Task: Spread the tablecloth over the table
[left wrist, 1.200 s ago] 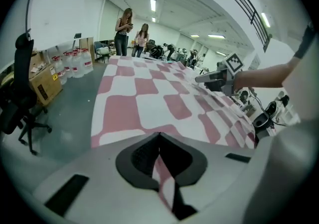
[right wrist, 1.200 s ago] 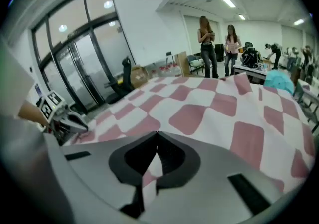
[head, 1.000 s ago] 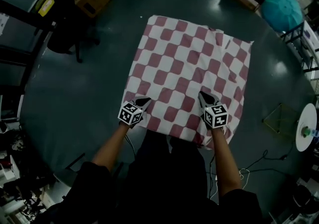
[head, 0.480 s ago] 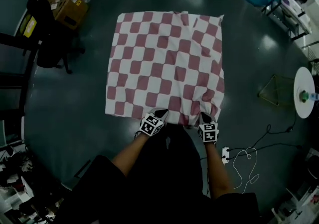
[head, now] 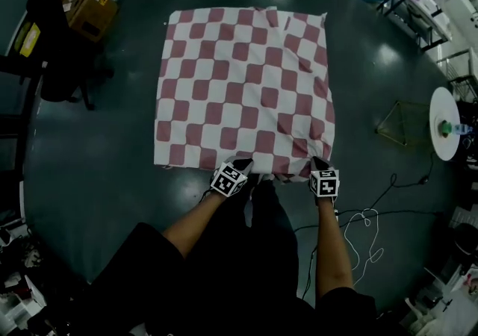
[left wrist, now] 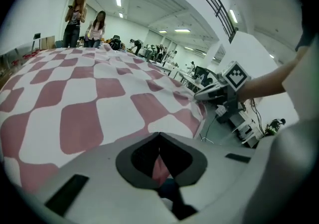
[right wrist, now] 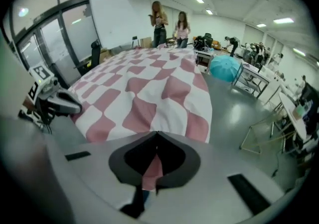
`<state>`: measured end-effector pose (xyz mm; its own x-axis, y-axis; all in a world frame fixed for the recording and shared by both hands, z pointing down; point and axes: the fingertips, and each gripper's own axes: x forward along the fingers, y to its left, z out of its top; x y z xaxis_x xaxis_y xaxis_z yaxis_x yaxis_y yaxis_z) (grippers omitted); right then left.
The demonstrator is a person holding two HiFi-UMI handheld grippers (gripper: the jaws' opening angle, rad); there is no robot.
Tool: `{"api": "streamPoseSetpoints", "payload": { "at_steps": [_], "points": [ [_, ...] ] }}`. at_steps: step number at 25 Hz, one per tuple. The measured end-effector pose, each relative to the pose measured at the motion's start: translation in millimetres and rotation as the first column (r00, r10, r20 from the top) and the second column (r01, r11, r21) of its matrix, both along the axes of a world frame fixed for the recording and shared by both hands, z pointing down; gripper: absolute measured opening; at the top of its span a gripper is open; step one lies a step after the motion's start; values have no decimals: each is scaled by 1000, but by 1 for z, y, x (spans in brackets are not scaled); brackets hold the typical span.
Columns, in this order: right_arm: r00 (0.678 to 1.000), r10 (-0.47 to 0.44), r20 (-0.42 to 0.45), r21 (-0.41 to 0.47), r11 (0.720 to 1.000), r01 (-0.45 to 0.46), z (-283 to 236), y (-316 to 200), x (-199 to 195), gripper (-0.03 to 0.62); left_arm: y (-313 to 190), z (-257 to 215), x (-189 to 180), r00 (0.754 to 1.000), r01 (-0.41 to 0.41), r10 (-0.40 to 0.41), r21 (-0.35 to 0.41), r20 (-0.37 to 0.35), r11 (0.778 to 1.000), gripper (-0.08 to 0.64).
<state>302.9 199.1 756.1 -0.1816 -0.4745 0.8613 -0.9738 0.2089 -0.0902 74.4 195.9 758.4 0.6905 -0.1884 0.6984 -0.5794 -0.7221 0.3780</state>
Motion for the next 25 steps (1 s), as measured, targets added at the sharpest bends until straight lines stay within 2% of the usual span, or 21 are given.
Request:
{"api": "streamPoseSetpoints", "payload": {
  "at_steps": [2, 4, 7, 9, 11, 13, 16, 17, 18, 19, 22, 25],
  "points": [
    [994, 103, 25, 29, 994, -104, -11, 4, 2, 16, 3, -2, -3, 1000, -19, 19, 18, -11, 1000, 15],
    [977, 214, 22, 46, 976, -215, -15, 14, 14, 17, 4, -1, -3, 999, -48, 48, 24, -14, 999, 14],
    [948, 317, 33, 28, 948, -318, -12, 35, 28, 17, 5, -7, -1, 998, -7, 6, -17, -58, 1000, 14],
    [946, 322, 26, 20, 946, -323, -9, 43, 34, 17, 11, -14, 8, 995, 4, -8, -42, -102, 999, 14],
    [948, 318, 25, 22, 948, -318, -6, 44, 41, 17, 20, -22, 26, 991, -45, 41, -28, -128, 999, 15],
    [947, 318, 41, 28, 947, -319, -2, 40, 46, 17, 27, -27, 46, 987, -90, 88, -5, -136, 996, 15],
    [945, 315, 95, 33, 947, -319, 4, 43, 53, 24, 35, -30, 70, 985, -107, 106, -1, -137, 994, 15],
    [943, 310, 124, 32, 948, -316, 7, 46, 55, 50, 38, -29, 77, 986, -107, 106, -2, -132, 994, 14],
    [939, 302, 162, 29, 950, -310, 10, 50, 56, 119, 42, -28, 84, 987, -106, 104, -2, -124, 994, 15],
    [934, 291, 209, 24, 953, -302, 13, 53, 57, 160, 45, -27, 91, 988, -100, 100, -2, -116, 995, 14],
    [902, 258, 345, 25, 959, -284, 16, 53, 60, 182, 51, -25, 112, 993, -70, 70, 1, -91, 998, 14],
    [872, 202, 446, 17, 972, -235, 22, 43, 56, 218, 51, -21, 134, 997, -42, 43, 17, -59, 999, 15]
  ]
}}
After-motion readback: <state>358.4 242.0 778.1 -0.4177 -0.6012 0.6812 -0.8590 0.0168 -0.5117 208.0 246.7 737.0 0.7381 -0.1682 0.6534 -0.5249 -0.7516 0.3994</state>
